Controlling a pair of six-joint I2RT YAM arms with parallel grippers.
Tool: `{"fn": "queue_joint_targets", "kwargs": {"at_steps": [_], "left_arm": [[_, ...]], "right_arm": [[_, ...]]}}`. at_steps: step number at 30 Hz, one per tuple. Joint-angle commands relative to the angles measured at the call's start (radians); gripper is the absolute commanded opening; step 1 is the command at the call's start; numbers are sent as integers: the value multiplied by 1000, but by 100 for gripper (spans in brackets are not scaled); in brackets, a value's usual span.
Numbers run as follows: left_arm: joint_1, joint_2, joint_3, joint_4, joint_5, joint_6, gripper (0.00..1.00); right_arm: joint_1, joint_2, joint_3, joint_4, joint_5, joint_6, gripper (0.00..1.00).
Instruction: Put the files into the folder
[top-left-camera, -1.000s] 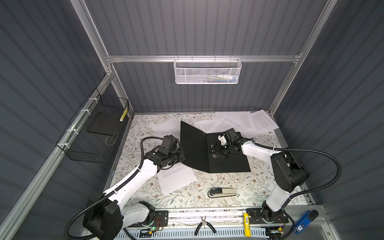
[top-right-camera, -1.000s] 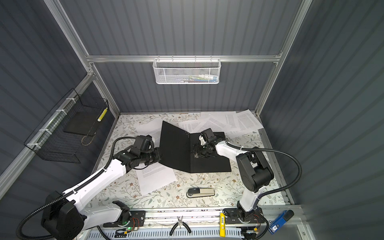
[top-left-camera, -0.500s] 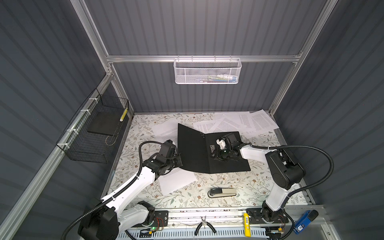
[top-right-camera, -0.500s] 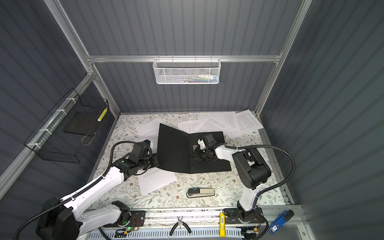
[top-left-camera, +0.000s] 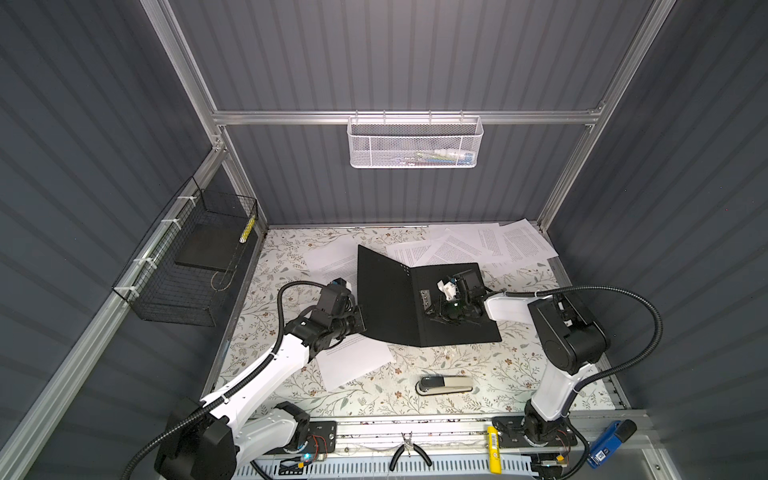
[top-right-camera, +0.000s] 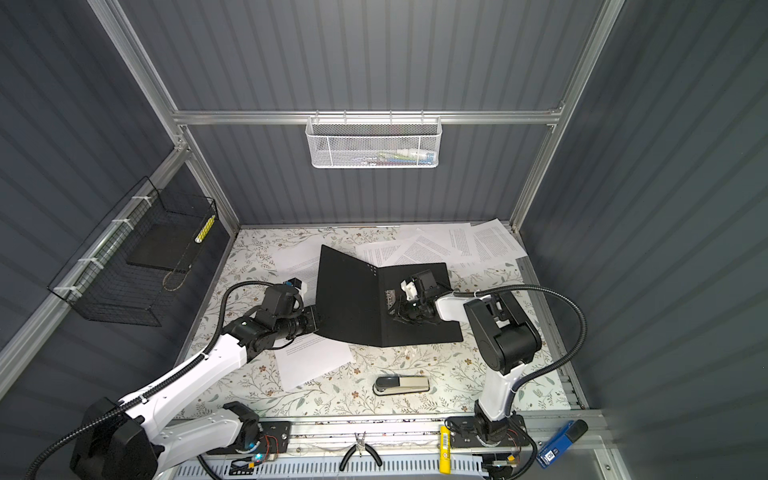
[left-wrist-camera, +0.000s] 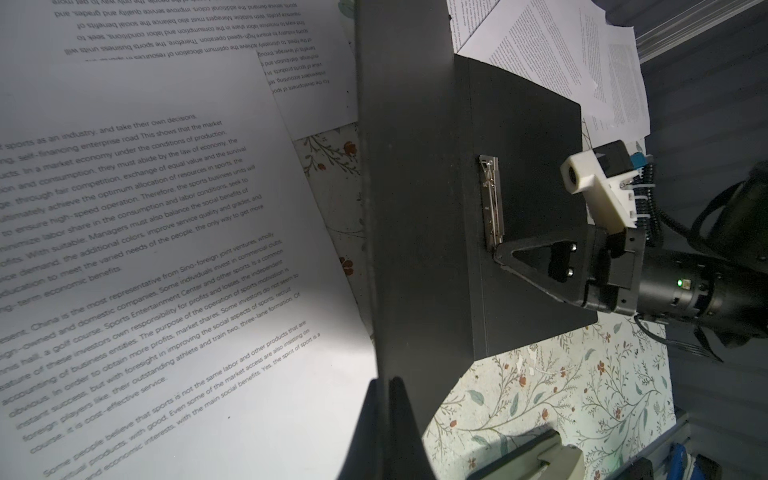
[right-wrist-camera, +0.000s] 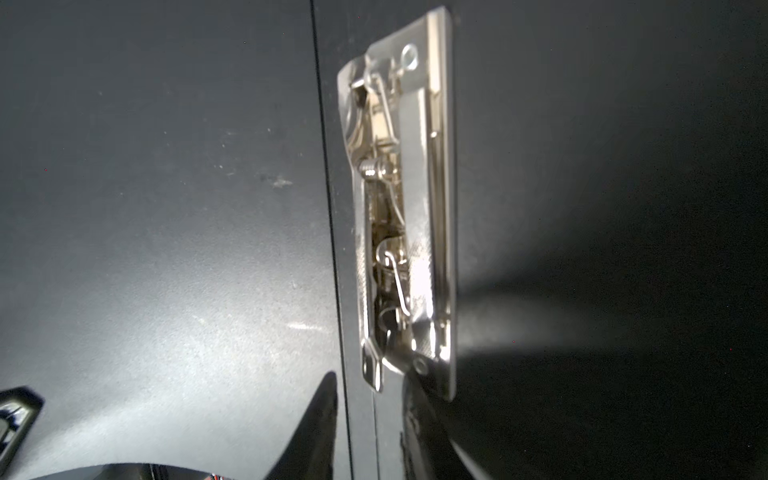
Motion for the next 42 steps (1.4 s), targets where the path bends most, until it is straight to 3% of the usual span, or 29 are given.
{"fn": "queue_joint_targets", "kwargs": {"at_steps": [1, 9, 14, 42], "left_arm": [[0, 12, -29, -57, 3, 45, 3], [1, 23, -12, -44, 48, 59, 3], [0, 29, 14, -89, -6, 64, 3], [0, 46, 30, -101, -36, 43, 2]], "right_arm": [[-8, 32, 4, 26, -35, -4, 23], [-33, 46, 1, 60, -77, -3, 16], [-44, 59, 1, 72, -91, -5, 12], [-73, 58, -37, 109, -171, -13, 14]]}}
